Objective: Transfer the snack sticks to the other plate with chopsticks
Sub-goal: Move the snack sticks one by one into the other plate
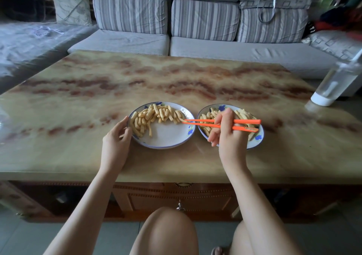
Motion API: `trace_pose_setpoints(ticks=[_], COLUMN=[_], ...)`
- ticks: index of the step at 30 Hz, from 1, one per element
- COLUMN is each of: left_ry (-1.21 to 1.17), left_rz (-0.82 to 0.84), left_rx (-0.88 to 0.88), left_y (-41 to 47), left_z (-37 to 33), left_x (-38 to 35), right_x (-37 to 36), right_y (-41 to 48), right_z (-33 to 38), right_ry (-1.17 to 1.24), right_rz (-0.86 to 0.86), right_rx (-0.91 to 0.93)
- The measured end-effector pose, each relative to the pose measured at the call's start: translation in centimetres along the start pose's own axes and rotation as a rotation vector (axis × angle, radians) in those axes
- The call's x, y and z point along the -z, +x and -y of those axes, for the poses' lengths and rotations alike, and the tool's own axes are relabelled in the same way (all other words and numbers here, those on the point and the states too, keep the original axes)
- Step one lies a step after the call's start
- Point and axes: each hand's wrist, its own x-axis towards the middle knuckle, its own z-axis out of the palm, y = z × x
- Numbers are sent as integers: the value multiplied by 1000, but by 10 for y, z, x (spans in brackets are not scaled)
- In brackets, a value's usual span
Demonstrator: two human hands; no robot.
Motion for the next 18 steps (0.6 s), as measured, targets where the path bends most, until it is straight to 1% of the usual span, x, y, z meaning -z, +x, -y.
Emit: trace_pose_setpoints(ticks=[5,9,14,18], left_ry=[6,-3,4,9], left_rz=[2,9,3,8], left_rx=[1,3,5,3], left_y=[1,1,1,1], left_z=[1,1,1,2], left_x=[0,0,0,-1], right_x=[17,33,50,59], right_y=[-4,-3,6,11], right_z=[6,11,9,7], right_ry=[114,155,135,107], right_rz=[-60,-146,-325,-384], right_rx=[-34,-24,21,28])
